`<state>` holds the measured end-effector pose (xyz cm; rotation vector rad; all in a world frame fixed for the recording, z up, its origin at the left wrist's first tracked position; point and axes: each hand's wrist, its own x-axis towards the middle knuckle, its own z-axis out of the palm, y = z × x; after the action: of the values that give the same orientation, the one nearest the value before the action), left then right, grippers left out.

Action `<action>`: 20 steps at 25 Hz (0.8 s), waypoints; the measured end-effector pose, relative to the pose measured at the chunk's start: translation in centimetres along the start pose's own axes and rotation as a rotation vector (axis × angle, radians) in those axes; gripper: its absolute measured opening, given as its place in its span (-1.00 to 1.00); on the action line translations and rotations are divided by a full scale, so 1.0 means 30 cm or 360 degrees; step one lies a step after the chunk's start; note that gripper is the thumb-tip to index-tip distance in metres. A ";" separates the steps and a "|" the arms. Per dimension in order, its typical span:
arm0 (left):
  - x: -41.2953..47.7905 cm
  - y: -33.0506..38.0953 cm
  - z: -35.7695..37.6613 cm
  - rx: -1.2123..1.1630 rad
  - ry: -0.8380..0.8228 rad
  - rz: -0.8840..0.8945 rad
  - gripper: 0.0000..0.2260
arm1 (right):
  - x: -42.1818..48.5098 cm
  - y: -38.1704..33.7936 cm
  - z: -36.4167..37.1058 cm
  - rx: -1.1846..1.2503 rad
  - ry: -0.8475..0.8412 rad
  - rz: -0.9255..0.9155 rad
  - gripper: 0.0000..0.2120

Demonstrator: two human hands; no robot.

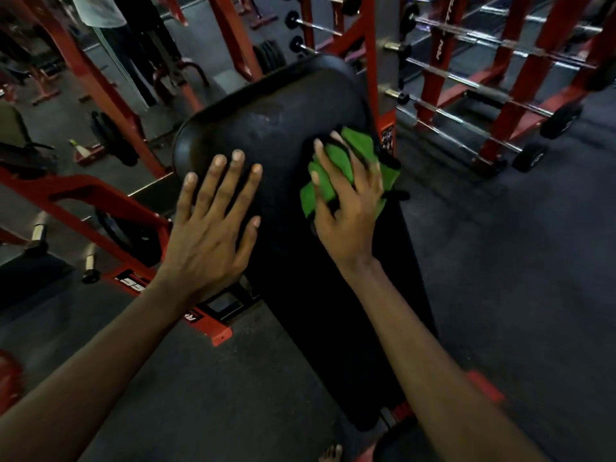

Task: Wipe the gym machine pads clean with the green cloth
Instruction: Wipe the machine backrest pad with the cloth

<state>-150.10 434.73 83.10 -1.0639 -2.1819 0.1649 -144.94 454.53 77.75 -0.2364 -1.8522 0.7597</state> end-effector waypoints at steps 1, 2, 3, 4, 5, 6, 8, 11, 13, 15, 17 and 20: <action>0.004 -0.006 0.007 0.0010 0.0007 0.0026 -0.42 | 0.041 -0.015 0.008 -0.0049 -0.0050 -0.0040 -0.66; 0.005 -0.011 0.016 0.0017 0.0019 0.0046 -0.42 | 0.038 -0.010 0.003 -0.0098 -0.0111 -0.0078 -0.62; 0.004 -0.014 0.028 0.0023 0.0038 0.0053 -0.42 | 0.005 0.010 -0.013 -0.0147 -0.0186 -0.0104 -0.56; 0.001 -0.015 0.039 0.0032 0.0062 0.0047 -0.42 | -0.043 0.031 -0.035 -0.0192 -0.0257 -0.0092 -0.47; -0.001 -0.015 0.048 0.0033 0.0092 0.0043 -0.43 | -0.088 0.047 -0.059 -0.0220 -0.0307 -0.0046 -0.39; -0.001 -0.015 0.055 0.0024 0.0118 0.0047 -0.43 | -0.118 0.062 -0.074 -0.0212 -0.0329 0.0009 -0.34; 0.003 -0.013 0.064 -0.0006 0.0148 0.0063 -0.44 | -0.120 0.068 -0.059 -0.0132 -0.0287 0.0053 -0.40; 0.001 -0.011 0.069 -0.0036 0.0154 0.0070 -0.44 | -0.040 0.033 -0.010 -0.0087 -0.0118 -0.0041 -0.62; 0.000 -0.018 0.065 -0.0056 0.0149 0.0093 -0.43 | 0.006 0.012 -0.001 -0.0131 -0.0104 -0.0142 -0.64; 0.003 -0.022 0.054 -0.0072 0.0152 0.0082 -0.43 | -0.001 0.010 -0.022 -0.0223 -0.0299 -0.0332 -0.55; 0.001 -0.019 0.040 -0.0128 0.0148 0.0022 -0.42 | -0.056 0.045 -0.066 -0.0359 -0.0578 -0.0573 -0.39; 0.004 -0.041 0.019 -0.0142 0.0156 -0.0050 -0.41 | -0.039 0.072 -0.088 -0.0356 -0.0586 -0.0658 -0.39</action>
<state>-151.30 434.11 83.21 -1.0638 -2.1328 0.0006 -142.51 456.64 76.16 0.1564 -2.2395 0.3213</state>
